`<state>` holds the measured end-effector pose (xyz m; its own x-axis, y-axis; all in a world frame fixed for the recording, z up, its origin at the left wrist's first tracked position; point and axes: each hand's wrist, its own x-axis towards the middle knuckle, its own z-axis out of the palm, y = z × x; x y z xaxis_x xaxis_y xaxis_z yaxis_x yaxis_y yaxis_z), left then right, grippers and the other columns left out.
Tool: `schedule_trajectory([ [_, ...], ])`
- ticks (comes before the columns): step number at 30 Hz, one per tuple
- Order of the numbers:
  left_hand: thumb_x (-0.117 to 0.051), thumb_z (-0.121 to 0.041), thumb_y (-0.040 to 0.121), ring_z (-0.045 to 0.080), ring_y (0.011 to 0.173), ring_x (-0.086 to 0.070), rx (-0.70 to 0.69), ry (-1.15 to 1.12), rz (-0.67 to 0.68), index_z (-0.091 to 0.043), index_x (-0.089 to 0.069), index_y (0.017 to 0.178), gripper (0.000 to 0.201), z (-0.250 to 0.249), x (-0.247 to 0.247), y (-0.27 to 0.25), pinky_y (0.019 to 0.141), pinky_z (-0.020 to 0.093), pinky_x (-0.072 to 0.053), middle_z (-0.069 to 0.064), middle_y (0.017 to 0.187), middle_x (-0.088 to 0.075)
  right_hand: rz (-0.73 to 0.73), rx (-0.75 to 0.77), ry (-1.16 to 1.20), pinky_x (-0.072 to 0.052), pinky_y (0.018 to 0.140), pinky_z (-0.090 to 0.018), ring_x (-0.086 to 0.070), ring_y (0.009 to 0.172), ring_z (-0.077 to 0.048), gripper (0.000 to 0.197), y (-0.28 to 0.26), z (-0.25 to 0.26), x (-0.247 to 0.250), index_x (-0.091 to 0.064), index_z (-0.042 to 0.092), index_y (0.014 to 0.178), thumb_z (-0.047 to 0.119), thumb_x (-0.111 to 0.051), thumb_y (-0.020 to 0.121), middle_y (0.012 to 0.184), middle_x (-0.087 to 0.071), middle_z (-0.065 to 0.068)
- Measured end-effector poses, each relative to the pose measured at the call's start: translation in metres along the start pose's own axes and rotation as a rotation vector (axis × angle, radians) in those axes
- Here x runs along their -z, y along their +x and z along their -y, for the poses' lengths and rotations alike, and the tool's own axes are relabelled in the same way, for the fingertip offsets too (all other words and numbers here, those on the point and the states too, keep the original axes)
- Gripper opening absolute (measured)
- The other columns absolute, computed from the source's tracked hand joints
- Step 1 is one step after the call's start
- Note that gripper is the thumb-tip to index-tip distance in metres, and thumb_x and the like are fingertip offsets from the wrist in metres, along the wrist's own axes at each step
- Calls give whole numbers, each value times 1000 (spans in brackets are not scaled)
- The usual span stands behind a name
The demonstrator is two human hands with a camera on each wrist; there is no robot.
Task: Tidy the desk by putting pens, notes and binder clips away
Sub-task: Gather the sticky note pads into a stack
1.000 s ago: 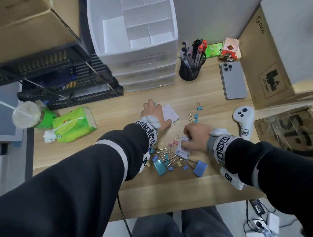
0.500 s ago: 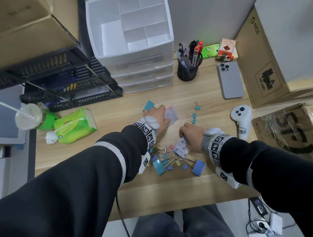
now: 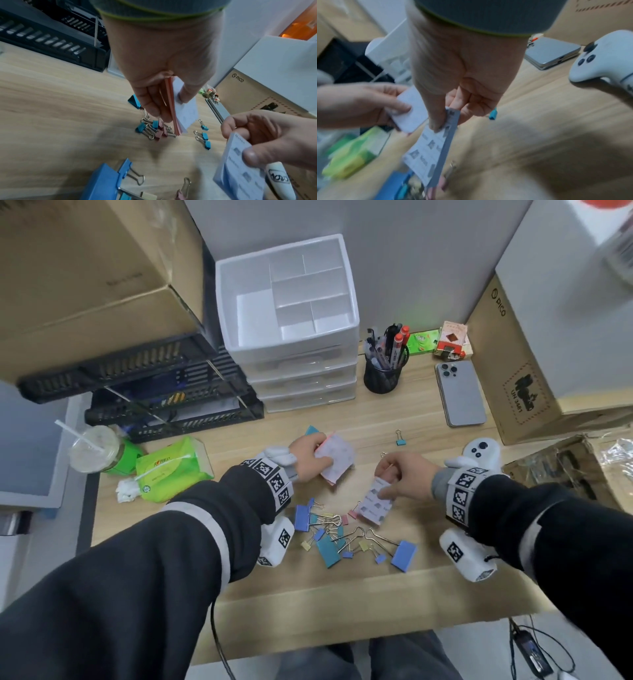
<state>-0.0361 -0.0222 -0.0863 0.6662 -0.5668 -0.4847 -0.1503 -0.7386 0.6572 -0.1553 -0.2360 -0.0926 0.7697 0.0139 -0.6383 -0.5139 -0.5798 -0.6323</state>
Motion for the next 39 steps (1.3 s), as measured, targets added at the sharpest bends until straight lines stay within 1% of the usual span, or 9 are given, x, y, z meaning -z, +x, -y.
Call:
schedule_trajectory([
  [2,-63,-13,84,23,78,-57,23,-60,11,-15,-57,90,9,-7,8,-8,67,31,-46,7,87,-61,-24,17,121,-58,87,-43,-71,77,-18,31,0,11,12,-67,18,91,12,-88,70,83,-77,-5],
  [5,-59,0,90,24,82,-61,49,-144,68,-10,-61,102,16,-15,13,-14,69,31,-51,11,93,-63,-125,60,261,-55,75,-39,-64,66,-18,25,-1,32,23,-70,15,84,11,-89,69,67,-73,2],
  [8,-56,1,92,28,79,-66,62,-221,168,-6,-62,113,23,-26,20,-20,69,36,-56,20,100,-68,-224,117,365,-54,72,-38,-62,71,-20,19,0,55,25,-72,13,81,8,-87,71,79,-72,-11],
  [12,-39,3,96,17,60,-69,122,-325,238,-9,-58,116,31,-37,31,-31,61,30,-57,13,88,-68,-278,169,331,-49,58,-16,-59,57,-5,15,9,76,17,-72,12,81,10,-85,74,70,-67,-2],
  [18,-50,-17,103,43,95,-70,72,-565,282,-3,-49,131,30,-32,50,-50,68,32,-61,30,112,-69,-373,132,408,-50,63,-21,-60,67,-13,20,20,108,7,-70,5,86,17,-84,77,76,-67,-6],
  [21,-51,-7,101,30,75,-74,55,-599,198,-2,-48,135,34,-28,62,-51,62,30,-63,33,117,-65,-333,177,335,-46,54,-15,-58,61,-9,18,20,128,13,-69,10,85,19,-83,78,69,-65,0],
  [27,-46,-2,102,33,83,-74,49,-660,57,1,-48,135,33,-39,110,-62,70,34,-64,24,113,-68,-123,266,27,-57,79,-31,-67,73,-12,27,20,190,54,-66,22,110,14,-74,85,84,-72,3],
  [32,-65,-29,93,30,76,-70,52,-544,-256,-9,-50,122,38,-48,149,-56,81,49,-59,19,98,-72,-315,421,-180,-55,86,-34,-65,89,-19,26,34,260,96,-69,20,111,11,-66,86,99,-71,-4],
  [39,-68,-33,85,15,76,-58,-102,-44,-387,-21,-34,142,68,-23,175,-42,76,36,-52,3,100,-61,-447,386,-231,-50,75,-28,-64,87,-21,25,92,319,122,-67,26,105,12,-61,85,98,-68,-3],
])
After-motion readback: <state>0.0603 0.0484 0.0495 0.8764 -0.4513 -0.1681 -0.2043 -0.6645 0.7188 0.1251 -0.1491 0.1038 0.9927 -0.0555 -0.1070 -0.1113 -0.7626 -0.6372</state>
